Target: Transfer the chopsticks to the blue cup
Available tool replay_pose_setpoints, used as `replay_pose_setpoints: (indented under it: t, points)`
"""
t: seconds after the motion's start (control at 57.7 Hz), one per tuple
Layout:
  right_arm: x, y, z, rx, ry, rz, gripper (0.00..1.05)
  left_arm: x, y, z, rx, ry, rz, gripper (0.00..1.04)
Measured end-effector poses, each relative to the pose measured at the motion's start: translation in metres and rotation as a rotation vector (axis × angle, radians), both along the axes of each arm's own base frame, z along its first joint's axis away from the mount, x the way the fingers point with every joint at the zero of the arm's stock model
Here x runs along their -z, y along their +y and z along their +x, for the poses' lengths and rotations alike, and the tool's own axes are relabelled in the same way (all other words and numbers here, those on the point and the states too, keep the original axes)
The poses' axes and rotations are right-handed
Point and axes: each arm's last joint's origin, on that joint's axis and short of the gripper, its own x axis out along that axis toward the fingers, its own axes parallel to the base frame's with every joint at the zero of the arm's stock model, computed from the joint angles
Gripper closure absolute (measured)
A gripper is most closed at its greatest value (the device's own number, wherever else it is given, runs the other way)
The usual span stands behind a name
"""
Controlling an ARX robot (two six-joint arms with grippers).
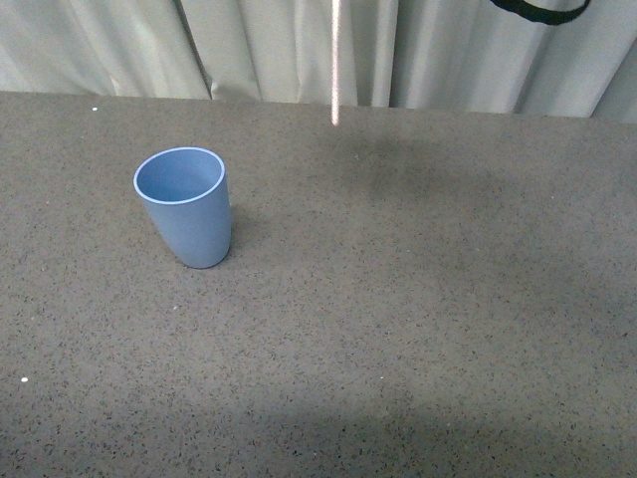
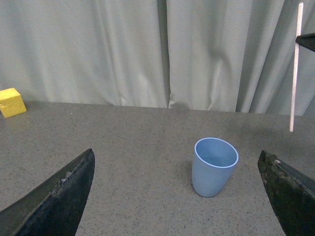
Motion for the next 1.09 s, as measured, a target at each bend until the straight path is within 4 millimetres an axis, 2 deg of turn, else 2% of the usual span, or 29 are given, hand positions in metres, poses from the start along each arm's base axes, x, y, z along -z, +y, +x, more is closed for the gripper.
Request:
replay_pose_setpoints:
  t: [0.156,0.243,0.451,0.763,1.092]
  points:
    - [-0.002,0.034,-0.005,-0.122,-0.084,0.064,1.04,0.0,0.0,0.0,0.0,0.0,0.0,0.07]
    - [0.006,0.055,-0.009,-0.181,-0.088,0.079,1.04,0.0,0.0,0.0,0.0,0.0,0.0,0.07]
    - [0.025,0.085,-0.021,-0.281,-0.085,0.081,1.04,0.0,0.0,0.0,0.0,0.0,0.0,0.07]
    - [0.061,0.093,-0.017,-0.297,-0.055,0.006,1.04,0.0,0.0,0.0,0.0,0.0,0.0,0.07]
    - [0.071,0.096,-0.021,-0.303,-0.03,-0.043,1.04,0.0,0.0,0.0,0.0,0.0,0.0,0.07]
